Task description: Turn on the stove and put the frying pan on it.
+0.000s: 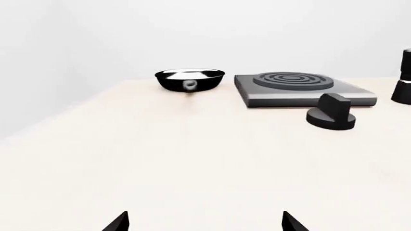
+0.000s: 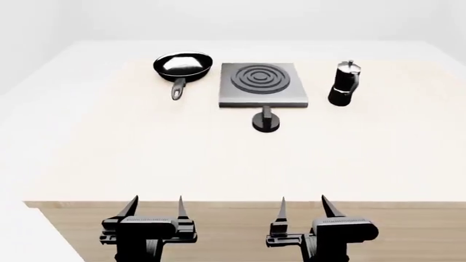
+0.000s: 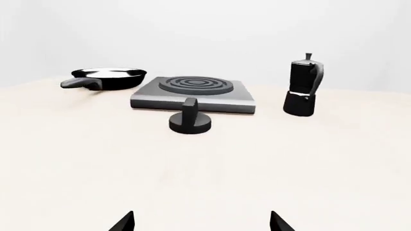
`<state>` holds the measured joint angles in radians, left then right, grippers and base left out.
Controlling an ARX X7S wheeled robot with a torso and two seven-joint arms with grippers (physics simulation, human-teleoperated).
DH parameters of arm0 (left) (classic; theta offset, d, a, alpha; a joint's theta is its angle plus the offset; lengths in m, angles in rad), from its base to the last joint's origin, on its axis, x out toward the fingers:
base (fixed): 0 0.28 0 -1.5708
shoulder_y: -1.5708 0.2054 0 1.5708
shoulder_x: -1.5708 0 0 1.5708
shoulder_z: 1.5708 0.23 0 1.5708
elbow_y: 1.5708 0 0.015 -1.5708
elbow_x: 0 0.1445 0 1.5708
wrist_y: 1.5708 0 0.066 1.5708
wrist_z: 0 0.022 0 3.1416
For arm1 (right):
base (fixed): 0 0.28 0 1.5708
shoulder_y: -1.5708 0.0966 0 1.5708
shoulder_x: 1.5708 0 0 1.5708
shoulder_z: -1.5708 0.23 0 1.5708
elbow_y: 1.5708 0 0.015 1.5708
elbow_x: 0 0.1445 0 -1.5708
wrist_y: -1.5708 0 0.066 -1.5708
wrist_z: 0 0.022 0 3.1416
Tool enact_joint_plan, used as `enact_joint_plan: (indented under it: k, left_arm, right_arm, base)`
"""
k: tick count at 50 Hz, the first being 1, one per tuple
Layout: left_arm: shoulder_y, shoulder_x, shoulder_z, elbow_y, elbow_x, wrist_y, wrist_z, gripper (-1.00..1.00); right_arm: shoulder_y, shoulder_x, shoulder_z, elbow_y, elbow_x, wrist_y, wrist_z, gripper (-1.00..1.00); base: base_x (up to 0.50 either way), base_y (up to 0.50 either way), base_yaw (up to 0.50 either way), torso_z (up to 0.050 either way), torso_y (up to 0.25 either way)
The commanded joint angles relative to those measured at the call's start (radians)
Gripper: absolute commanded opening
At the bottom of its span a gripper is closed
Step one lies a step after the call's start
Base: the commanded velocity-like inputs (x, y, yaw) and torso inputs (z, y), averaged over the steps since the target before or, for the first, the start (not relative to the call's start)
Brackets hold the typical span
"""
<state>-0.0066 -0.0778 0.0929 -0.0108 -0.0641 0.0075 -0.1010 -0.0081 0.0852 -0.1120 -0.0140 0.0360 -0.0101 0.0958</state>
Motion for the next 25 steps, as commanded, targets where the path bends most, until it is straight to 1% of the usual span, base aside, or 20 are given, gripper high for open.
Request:
enact_joint_plan:
  k: [1, 15, 20, 25]
  left_arm:
    - [0.000, -0.014, 0.018, 0.002, -0.011, 0.002, -0.015, 1.00]
    - [-0.001, -0.029, 0.036, 0.004, -0.028, 0.003, -0.031, 1.00]
    - [-0.003, -0.033, 0.041, 0.000, -0.033, 0.005, -0.036, 1.00]
    - [-0.003, -0.038, 0.047, 0.000, -0.037, 0.006, -0.041, 1.00]
  right_arm:
    - [-0.003, 0.016, -0.019, -0.009, 0.006, -0.007, 0.017, 1.00]
    - [-0.003, 0.029, -0.034, -0.013, 0.019, -0.015, 0.035, 1.00]
    - [-0.002, 0.033, -0.037, -0.011, 0.027, -0.016, 0.038, 1.00]
    - [0.000, 0.037, -0.040, -0.008, 0.030, -0.017, 0.045, 1.00]
  base:
    - [0.05, 0.50, 0.00, 0.000, 0.000]
    - [0.07, 0.50, 0.00, 0.000, 0.000]
    - [0.21, 0.50, 0.00, 0.000, 0.000]
    - [0.34, 0.49, 0.00, 0.000, 0.000]
